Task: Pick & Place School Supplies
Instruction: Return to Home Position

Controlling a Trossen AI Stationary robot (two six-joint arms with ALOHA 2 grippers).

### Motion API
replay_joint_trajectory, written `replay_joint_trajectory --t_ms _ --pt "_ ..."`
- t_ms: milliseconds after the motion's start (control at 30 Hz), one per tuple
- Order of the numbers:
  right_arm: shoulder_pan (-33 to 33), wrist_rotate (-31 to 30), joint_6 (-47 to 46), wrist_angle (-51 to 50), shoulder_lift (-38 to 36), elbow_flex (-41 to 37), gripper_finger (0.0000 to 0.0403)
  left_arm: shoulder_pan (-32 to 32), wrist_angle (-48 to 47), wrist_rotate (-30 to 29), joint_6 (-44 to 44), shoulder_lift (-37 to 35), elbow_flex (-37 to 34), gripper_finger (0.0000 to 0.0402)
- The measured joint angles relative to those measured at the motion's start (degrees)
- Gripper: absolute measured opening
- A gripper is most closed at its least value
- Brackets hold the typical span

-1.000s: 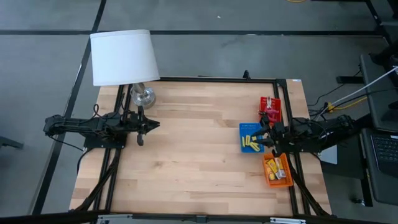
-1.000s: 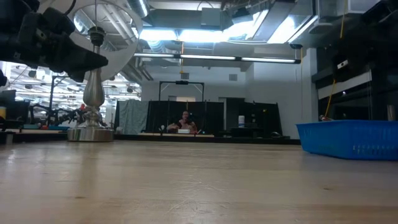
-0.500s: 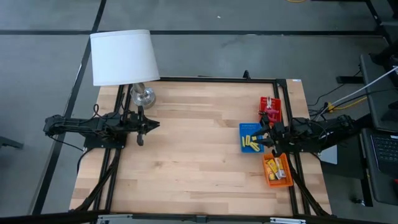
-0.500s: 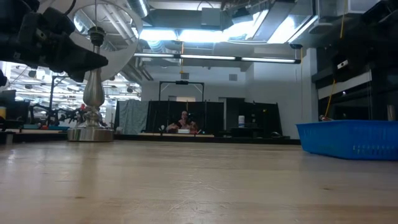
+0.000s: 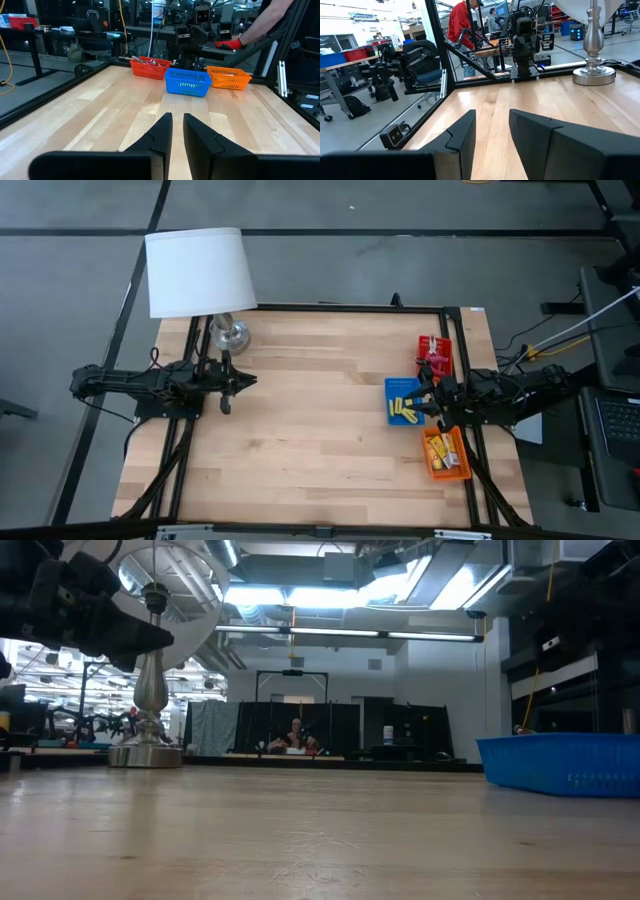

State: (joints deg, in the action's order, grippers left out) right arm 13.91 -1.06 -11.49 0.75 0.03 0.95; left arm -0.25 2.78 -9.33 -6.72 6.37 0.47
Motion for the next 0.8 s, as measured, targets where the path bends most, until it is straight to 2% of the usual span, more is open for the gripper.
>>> replay_joint_trajectory --t_ms 800 --pt "0.00 0.00 0.02 -0.02 0.00 0.00 0.0121 0.02 -0.02 0.00 0.00 0.00 0.00 0.0043"
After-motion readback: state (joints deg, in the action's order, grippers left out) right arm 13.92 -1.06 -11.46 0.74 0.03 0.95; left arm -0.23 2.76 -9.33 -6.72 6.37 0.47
